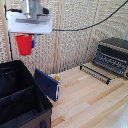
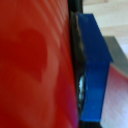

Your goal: Kindly spot and seek the red cup placed ahead of you. Cautiously adjust your gripper towards the red cup, gripping it gently. Find the after-storage area of the caddy. Relocate the red cup in your grip over the rear portion and softly release it into the compartment.

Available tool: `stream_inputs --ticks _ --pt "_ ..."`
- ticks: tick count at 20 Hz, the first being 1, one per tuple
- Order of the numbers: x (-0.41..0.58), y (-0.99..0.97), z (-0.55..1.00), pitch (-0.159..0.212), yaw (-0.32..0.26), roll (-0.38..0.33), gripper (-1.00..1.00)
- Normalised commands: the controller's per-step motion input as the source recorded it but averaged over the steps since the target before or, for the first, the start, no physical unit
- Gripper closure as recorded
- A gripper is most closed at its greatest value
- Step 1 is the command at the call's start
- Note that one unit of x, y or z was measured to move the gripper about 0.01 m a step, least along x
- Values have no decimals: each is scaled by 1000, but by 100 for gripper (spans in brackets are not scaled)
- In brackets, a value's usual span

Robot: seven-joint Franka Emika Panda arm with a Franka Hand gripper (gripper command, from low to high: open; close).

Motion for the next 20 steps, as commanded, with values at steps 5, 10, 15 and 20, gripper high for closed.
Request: stream_inputs --ticks 5,10,15,20 --pt "11 786 -201 -174 0 -113 100" --pt "0 502 -274 -192 0 -251 100" --pt "0 217 -194 -156 31 -357 100" --pt "30 269 -102 -40 63 -222 -100"
